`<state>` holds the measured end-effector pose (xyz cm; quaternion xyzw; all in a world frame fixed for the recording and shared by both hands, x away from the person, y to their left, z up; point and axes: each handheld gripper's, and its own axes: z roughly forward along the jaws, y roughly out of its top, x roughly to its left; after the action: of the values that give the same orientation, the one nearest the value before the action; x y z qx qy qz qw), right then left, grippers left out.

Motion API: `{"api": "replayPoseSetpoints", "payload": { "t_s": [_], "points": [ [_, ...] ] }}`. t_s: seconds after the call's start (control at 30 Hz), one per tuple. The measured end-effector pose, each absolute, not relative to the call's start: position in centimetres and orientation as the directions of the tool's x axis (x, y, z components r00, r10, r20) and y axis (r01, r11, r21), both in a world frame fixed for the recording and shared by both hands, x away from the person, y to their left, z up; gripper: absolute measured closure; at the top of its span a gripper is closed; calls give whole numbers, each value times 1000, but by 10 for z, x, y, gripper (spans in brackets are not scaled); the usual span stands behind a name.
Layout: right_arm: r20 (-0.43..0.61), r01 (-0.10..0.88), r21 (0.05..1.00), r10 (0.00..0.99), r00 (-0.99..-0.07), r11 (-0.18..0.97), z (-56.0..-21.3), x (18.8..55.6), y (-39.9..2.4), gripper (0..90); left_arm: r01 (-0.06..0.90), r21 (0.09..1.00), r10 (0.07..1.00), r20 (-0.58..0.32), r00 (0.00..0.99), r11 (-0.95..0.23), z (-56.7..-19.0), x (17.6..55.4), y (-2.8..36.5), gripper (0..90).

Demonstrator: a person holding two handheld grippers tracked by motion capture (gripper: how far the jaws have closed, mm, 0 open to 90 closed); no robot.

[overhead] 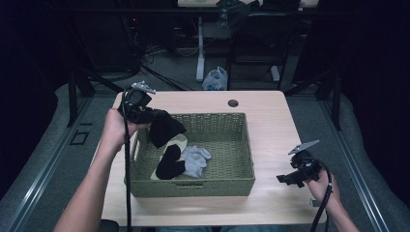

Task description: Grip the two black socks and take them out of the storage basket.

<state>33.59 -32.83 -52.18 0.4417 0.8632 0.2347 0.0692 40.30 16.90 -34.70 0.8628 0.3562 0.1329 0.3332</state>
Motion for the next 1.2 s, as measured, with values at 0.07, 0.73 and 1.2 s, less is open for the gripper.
{"api": "replayPoseSetpoints", "payload": {
  "t_s": [0.07,0.73,1.2],
  "points": [
    [89,732,466,797,-597,496,-522,336,-329,146,527,666,707,2,707,-529,-344,406,170,880],
    [85,729,463,794,-602,504,-522,336,-327,146,537,683,760,40,649,-495,-309,415,191,881],
    [78,729,461,795,-601,506,-522,336,-327,146,546,713,819,68,570,-439,-286,405,231,881]
  ]
}}
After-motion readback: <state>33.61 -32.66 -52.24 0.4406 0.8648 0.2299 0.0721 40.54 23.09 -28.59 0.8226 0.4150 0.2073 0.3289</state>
